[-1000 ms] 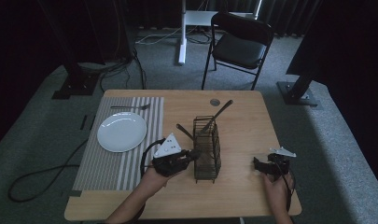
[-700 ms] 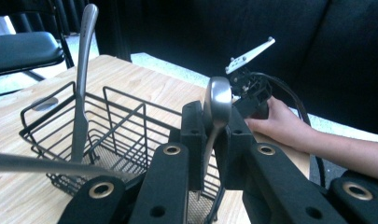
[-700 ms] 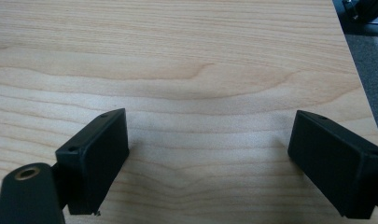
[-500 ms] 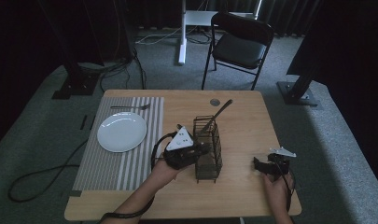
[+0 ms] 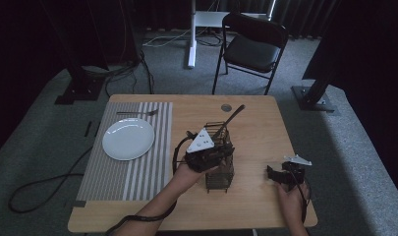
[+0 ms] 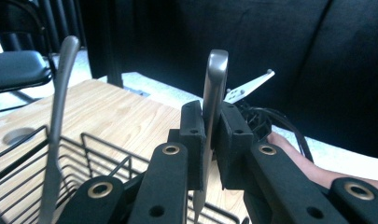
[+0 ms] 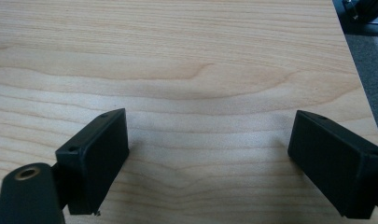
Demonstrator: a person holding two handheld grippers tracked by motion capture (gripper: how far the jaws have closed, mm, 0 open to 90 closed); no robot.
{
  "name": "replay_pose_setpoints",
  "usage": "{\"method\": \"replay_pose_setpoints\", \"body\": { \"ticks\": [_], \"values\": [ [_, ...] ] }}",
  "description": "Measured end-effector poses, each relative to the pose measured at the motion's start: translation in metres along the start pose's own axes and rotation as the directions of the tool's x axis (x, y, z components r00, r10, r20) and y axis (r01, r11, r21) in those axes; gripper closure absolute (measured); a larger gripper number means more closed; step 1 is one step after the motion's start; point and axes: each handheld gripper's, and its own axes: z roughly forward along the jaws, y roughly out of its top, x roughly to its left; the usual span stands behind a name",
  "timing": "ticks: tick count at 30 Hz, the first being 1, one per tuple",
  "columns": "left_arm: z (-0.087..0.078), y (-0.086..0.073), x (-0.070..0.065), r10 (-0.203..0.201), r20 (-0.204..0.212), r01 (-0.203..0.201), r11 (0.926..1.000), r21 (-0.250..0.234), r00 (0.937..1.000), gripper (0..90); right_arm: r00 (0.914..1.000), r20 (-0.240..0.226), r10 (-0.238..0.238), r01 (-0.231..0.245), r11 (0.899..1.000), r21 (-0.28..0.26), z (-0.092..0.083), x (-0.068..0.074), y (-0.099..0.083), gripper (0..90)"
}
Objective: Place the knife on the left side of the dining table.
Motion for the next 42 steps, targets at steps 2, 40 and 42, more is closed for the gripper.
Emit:
{"method": "replay_pose_setpoints", "body": {
  "ticks": [2,40,42],
  "values": [
    [0.004,0.000,-0.001,0.006,0.000,-0.006,1.0000,-0.007,1.0000,82.4,1.0000,0.000,0.001,-0.001,1.000,0.000,0.000,0.000,0.000,11.7],
    [-0.015,0.034,-0.011,0.071,-0.004,-0.071,0.9972,-0.020,0.9974,83.9,1.0000,-0.001,0.001,-0.001,1.000,0.000,0.000,0.000,0.000,11.8],
    [-0.017,0.037,-0.011,0.073,-0.005,-0.073,0.9970,-0.022,0.9973,83.9,1.0000,-0.001,0.002,-0.002,1.000,0.000,0.000,0.000,0.000,11.7]
  ]
}}
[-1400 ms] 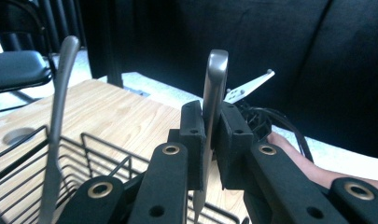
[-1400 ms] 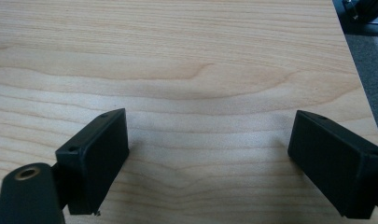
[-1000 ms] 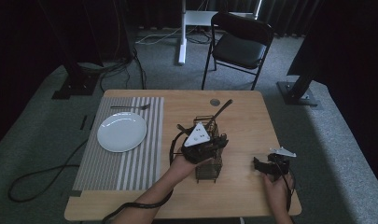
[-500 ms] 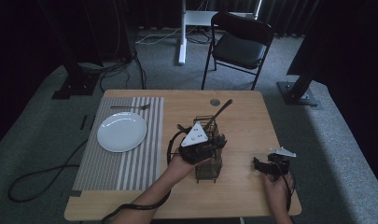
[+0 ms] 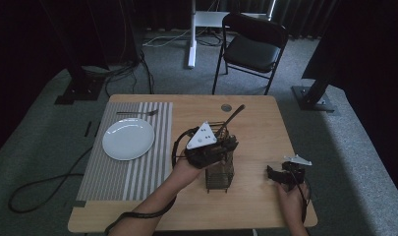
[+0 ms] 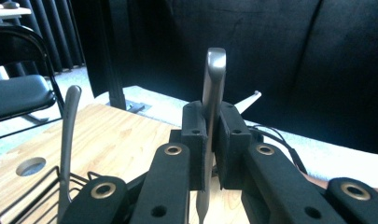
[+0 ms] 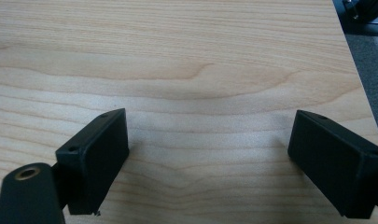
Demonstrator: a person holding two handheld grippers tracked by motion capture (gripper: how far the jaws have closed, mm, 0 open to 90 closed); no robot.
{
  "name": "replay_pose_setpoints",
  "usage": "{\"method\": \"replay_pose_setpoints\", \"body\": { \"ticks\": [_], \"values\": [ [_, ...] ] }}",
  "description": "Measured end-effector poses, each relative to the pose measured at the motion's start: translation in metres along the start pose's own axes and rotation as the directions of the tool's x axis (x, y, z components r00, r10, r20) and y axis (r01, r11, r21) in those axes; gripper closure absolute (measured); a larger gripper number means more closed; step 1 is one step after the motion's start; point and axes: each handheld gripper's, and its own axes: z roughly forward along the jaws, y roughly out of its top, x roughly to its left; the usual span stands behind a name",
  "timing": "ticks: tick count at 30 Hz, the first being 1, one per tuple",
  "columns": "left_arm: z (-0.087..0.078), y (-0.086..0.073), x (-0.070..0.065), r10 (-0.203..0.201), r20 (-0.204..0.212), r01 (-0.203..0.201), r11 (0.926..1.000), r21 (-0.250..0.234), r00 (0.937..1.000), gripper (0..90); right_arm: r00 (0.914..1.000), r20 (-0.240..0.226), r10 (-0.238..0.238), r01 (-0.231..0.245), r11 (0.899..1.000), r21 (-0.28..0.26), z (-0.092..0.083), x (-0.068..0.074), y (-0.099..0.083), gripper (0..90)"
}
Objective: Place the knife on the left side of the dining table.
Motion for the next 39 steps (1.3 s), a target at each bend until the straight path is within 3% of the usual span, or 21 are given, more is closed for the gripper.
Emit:
{"method": "replay_pose_setpoints", "body": {
  "ticks": [3,9,23,31,39],
  "values": [
    [-0.006,0.007,0.001,-0.004,-0.008,0.004,0.9999,-0.011,1.0000,83.9,1.0000,0.000,0.000,0.000,1.000,0.000,0.000,0.000,0.000,11.8],
    [-0.014,0.020,0.001,0.026,-0.026,-0.026,0.9995,-0.017,0.9993,83.8,1.0000,0.000,0.000,0.000,1.000,0.000,0.000,0.000,0.000,11.7],
    [-0.038,0.038,0.003,0.022,-0.061,-0.024,0.9988,-0.043,0.9979,83.8,1.0000,0.000,0.000,0.000,1.000,0.000,0.000,0.000,0.000,11.8],
    [-0.055,0.040,0.005,0.020,-0.094,-0.025,0.9979,-0.059,0.9954,83.8,1.0000,0.000,0.000,0.000,1.000,0.000,0.000,0.000,0.000,11.8],
    [-0.073,0.032,0.008,0.005,-0.128,-0.013,0.9981,-0.061,0.9918,83.8,1.0000,0.000,0.000,0.000,1.000,0.000,0.000,0.000,0.000,11.7]
  ]
}}
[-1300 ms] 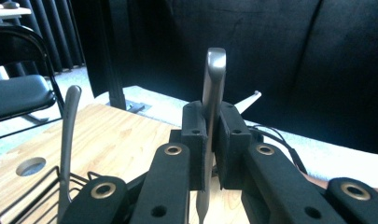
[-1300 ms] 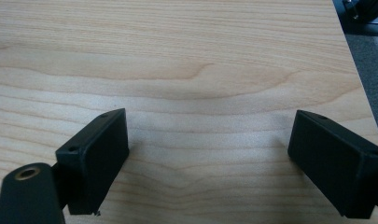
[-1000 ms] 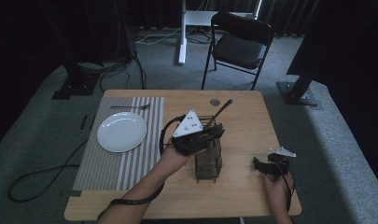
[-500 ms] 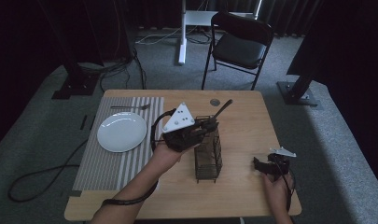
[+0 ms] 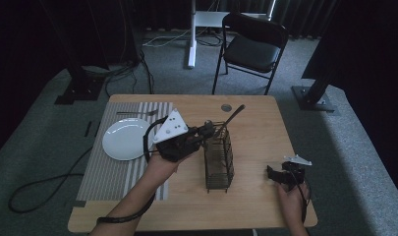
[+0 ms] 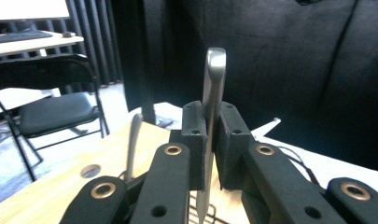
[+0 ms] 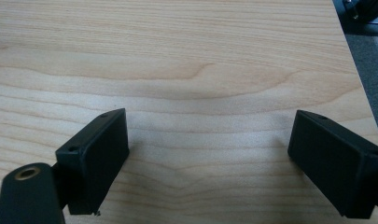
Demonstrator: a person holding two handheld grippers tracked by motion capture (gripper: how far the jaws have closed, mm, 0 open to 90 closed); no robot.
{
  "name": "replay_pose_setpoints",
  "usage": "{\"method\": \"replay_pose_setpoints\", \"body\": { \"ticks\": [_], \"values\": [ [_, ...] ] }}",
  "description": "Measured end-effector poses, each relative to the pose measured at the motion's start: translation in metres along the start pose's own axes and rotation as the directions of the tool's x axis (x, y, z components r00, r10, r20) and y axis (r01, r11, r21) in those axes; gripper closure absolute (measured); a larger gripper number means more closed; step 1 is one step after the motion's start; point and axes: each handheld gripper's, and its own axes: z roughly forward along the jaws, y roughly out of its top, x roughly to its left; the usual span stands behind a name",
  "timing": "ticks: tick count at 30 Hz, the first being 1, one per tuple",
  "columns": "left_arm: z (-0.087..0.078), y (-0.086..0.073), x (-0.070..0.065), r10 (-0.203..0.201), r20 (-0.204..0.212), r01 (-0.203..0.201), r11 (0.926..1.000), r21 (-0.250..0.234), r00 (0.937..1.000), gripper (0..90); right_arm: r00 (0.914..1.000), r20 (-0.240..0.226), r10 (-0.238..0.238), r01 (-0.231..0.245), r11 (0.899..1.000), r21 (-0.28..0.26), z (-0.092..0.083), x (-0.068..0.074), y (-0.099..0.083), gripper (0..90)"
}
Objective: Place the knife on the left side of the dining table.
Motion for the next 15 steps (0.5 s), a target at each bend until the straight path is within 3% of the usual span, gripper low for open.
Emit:
{"method": "replay_pose_setpoints", "body": {
  "ticks": [8,15],
  "values": [
    [-0.021,-0.013,0.012,-0.032,-0.054,0.033,0.9994,0.010,0.9980,83.8,1.0000,0.000,0.000,0.000,1.000,0.000,0.000,0.000,0.000,11.8],
    [-0.036,-0.030,0.024,-0.074,-0.112,0.075,0.9972,0.008,0.9910,83.7,1.0000,0.000,0.000,0.000,1.000,0.000,0.000,0.000,0.000,11.7]
  ]
}}
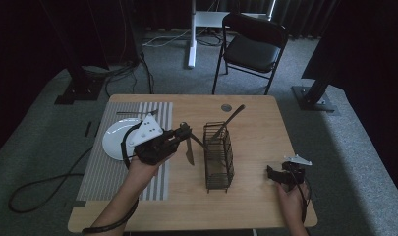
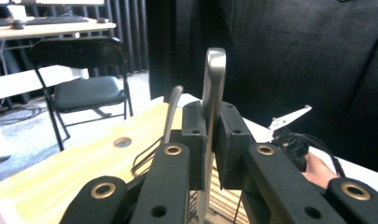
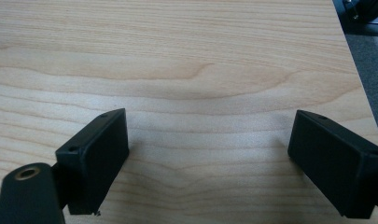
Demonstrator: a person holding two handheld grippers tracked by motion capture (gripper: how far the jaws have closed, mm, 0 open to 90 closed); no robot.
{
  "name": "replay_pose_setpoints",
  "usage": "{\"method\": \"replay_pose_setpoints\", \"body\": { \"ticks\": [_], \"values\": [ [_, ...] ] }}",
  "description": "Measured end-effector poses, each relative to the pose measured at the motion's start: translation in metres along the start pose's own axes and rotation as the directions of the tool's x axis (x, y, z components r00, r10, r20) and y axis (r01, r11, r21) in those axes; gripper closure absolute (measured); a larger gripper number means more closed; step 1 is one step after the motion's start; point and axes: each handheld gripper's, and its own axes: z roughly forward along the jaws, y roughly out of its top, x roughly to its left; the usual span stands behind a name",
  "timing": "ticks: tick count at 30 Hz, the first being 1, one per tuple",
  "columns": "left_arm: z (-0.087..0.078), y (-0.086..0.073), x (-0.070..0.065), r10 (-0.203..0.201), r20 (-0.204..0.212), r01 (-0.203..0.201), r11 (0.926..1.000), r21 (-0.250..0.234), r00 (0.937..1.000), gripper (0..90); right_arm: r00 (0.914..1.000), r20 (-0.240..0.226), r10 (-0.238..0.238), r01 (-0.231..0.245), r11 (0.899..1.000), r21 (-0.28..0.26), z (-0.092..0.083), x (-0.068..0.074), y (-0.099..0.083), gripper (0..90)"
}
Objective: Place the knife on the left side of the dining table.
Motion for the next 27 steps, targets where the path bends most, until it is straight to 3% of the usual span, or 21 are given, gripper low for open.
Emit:
{"method": "replay_pose_setpoints", "body": {
  "ticks": [7,11,17,21,27],
  "values": [
    [-0.015,-0.022,0.017,-0.038,-0.079,0.040,0.9991,0.016,0.9962,83.8,1.0000,0.000,0.000,0.000,1.000,0.000,0.000,0.000,0.000,11.8],
    [-0.024,-0.036,0.028,-0.074,-0.134,0.076,0.9970,0.012,0.9883,83.8,1.0000,0.000,0.001,-0.001,1.000,0.000,0.000,0.000,0.000,11.7],
    [-0.031,-0.054,0.039,-0.092,-0.204,0.100,0.9946,0.027,0.9747,83.7,1.0000,0.000,0.001,-0.001,1.000,-0.001,0.000,0.000,0.000,11.8],
    [-0.032,-0.066,0.046,-0.127,-0.216,0.135,0.9907,0.021,0.9681,83.7,1.0000,0.000,0.000,0.000,1.000,-0.001,0.000,0.000,0.000,11.8],
    [-0.028,-0.076,0.051,-0.138,-0.237,0.150,0.9881,0.034,0.9617,83.7,1.0000,0.000,0.000,0.000,1.000,-0.001,0.000,0.000,0.000,11.8]
  ]
}}
